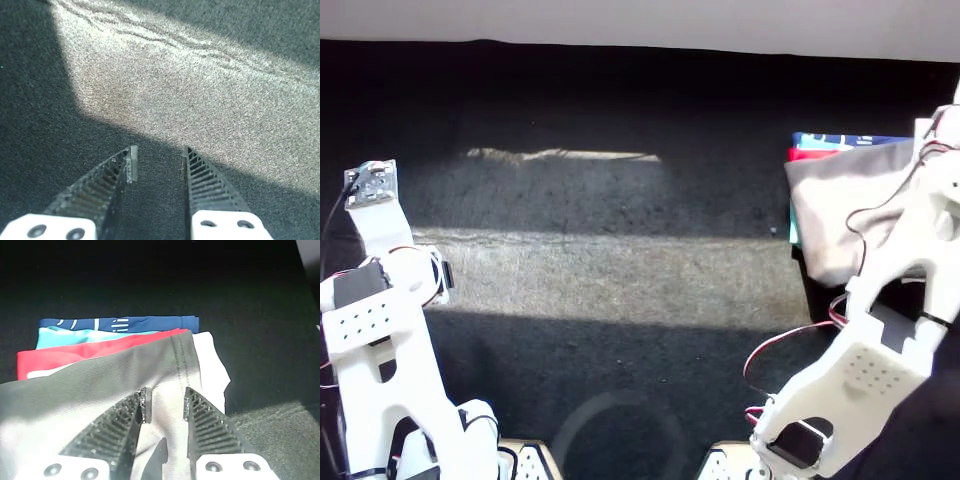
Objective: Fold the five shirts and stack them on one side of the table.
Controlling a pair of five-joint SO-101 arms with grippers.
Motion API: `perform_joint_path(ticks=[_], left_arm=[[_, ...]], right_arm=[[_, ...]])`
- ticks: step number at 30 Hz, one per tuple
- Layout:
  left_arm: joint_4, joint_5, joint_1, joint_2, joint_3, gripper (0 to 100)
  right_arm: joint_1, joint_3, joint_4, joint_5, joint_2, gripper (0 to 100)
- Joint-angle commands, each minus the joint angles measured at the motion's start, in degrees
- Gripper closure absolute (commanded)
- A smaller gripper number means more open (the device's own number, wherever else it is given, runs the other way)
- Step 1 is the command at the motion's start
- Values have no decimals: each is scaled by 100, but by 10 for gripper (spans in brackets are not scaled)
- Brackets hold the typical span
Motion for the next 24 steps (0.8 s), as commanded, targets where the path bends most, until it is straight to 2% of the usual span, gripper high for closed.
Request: perform_joint_path(ticks=[1, 3, 8, 14, 18, 24], left_arm=[[-79, -26, 4, -127, -22, 843], [-79, -26, 4, -136, -31, 843], [-44, -26, 4, -127, -22, 843], [-44, -26, 4, -127, -22, 843], [-35, -26, 4, -136, -22, 843], [-18, -18, 13, -163, -207, 843]], right_arm=[[-127, 215, -409, -18, 251, 947], [4, 268, -611, -9, 576, 996], [497, 242, -910, -26, 1235, 978], [875, -163, -1015, -35, 1262, 977], [971, -919, -620, -35, 1253, 977], [848, -2554, 637, -79, 1253, 976]])
